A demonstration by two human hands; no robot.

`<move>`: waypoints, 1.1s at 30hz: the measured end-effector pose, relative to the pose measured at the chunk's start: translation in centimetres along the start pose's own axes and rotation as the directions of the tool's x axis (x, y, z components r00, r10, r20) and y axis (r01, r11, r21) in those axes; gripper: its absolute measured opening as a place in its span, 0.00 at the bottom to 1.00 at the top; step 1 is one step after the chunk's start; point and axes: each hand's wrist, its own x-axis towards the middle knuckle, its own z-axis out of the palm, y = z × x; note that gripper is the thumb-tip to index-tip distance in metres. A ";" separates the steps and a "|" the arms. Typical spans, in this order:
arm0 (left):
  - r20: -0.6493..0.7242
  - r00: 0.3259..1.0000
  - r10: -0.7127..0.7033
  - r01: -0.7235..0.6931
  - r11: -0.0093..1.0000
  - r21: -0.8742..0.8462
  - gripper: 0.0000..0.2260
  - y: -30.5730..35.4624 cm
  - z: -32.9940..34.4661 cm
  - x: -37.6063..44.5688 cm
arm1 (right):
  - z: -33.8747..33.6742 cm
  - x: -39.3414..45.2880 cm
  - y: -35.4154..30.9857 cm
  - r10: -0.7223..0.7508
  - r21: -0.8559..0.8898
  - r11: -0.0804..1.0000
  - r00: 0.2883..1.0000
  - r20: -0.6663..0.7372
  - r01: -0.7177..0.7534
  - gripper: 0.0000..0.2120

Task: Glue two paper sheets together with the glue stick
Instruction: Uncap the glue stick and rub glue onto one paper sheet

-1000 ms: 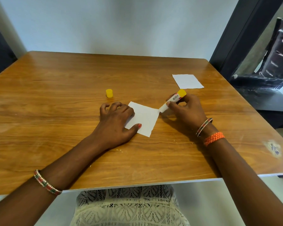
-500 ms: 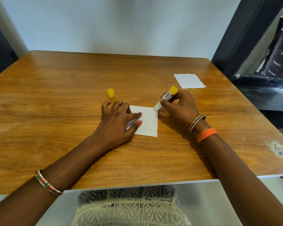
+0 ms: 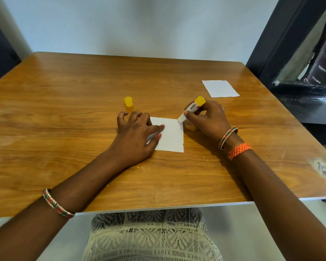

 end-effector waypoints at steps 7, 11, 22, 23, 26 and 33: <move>-0.004 1.000 -0.006 0.006 1.000 0.006 0.16 0.1 -0.2 -0.1 | 0.0 -1.2 0.1 -0.013 0.022 1.000 1.000 0.018 0.012 0.15; 0.001 1.000 0.000 0.000 1.000 0.012 0.20 0.0 -0.2 -0.1 | 0.0 -1.9 0.3 -0.039 0.026 0.999 0.999 0.018 0.039 0.14; 0.010 0.999 0.034 -0.034 0.998 0.051 0.21 -0.2 -0.2 -0.1 | 0.0 -0.6 0.6 -0.035 0.039 0.999 0.997 -0.068 0.037 0.18; 0.003 0.999 0.039 -0.039 0.998 0.052 0.20 -0.2 -0.1 -0.2 | 0.1 -0.4 0.7 -0.043 0.022 0.999 0.997 -0.071 0.045 0.16; 0.005 0.999 0.041 -0.041 0.998 0.049 0.20 -0.1 -0.1 -0.1 | 0.2 0.0 0.8 -0.068 -0.030 0.997 0.995 -0.073 0.066 0.13; 0.010 0.999 0.032 -0.032 0.998 0.052 0.21 -0.1 -0.1 -0.2 | 0.1 -0.9 0.6 -0.062 -0.026 0.998 0.996 -0.060 0.060 0.12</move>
